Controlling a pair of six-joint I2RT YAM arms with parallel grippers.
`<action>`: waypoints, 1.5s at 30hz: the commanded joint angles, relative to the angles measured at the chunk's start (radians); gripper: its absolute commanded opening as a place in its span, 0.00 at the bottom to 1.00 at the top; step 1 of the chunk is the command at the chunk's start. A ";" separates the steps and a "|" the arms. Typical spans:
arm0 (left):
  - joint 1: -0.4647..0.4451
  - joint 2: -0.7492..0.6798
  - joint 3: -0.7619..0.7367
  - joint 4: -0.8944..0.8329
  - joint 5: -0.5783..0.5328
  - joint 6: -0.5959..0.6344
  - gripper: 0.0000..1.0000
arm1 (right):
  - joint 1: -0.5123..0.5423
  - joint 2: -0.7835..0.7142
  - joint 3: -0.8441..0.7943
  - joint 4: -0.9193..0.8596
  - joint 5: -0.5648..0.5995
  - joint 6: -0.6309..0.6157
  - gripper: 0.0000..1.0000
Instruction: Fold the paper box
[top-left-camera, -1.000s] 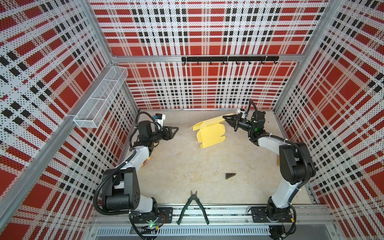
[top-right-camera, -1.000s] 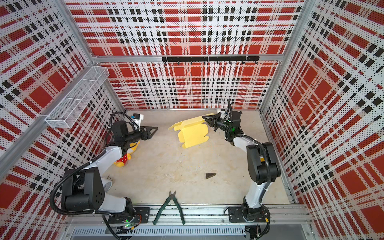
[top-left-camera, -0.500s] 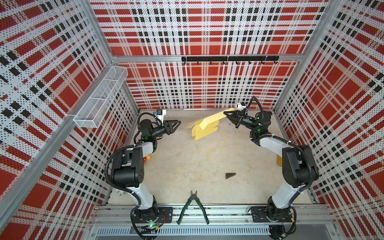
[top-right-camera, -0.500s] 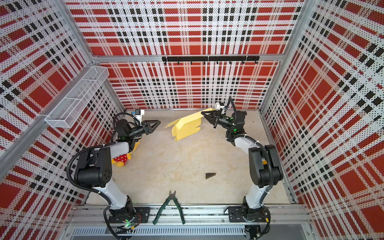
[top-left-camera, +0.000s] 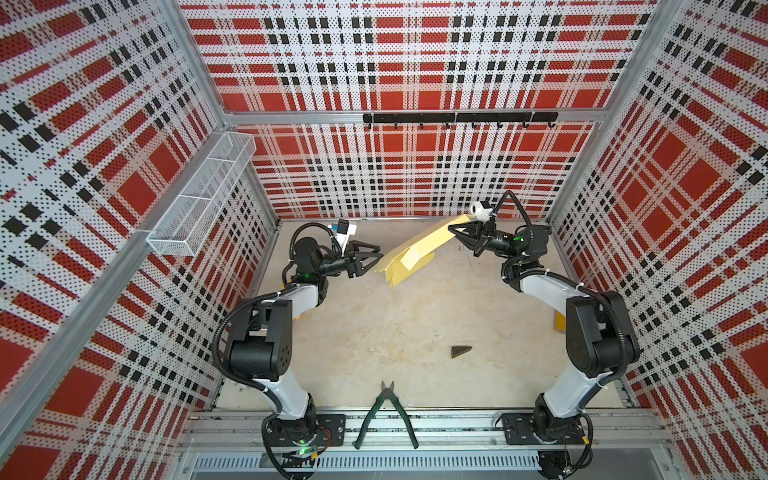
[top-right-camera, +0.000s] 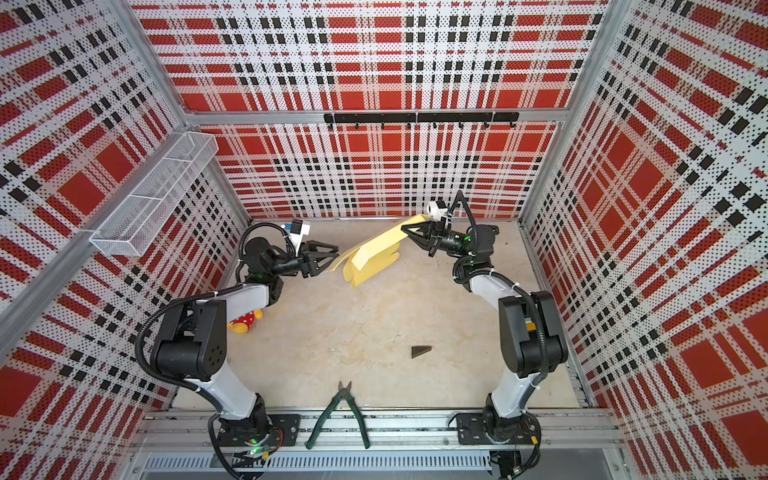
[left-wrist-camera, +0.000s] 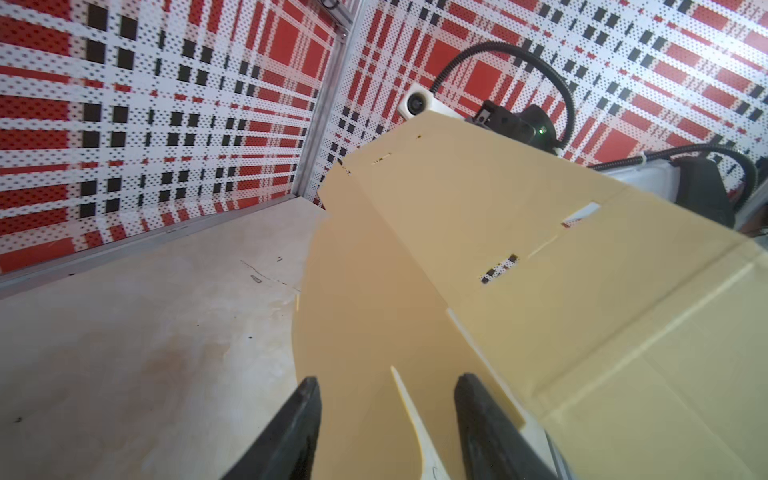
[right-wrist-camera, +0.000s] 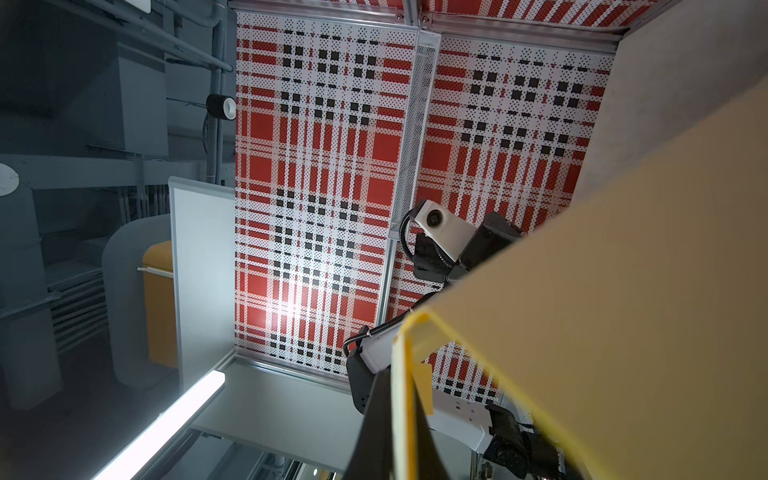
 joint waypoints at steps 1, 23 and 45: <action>-0.020 -0.029 -0.008 0.027 0.041 0.036 0.56 | -0.003 -0.032 -0.001 0.059 0.010 0.019 0.00; -0.140 0.042 -0.048 0.024 0.040 0.054 0.50 | -0.004 0.041 -0.082 0.175 0.135 0.124 0.00; 0.067 -0.257 0.036 -0.259 -0.010 0.109 0.55 | 0.007 0.048 -0.112 -0.099 0.221 -0.091 0.00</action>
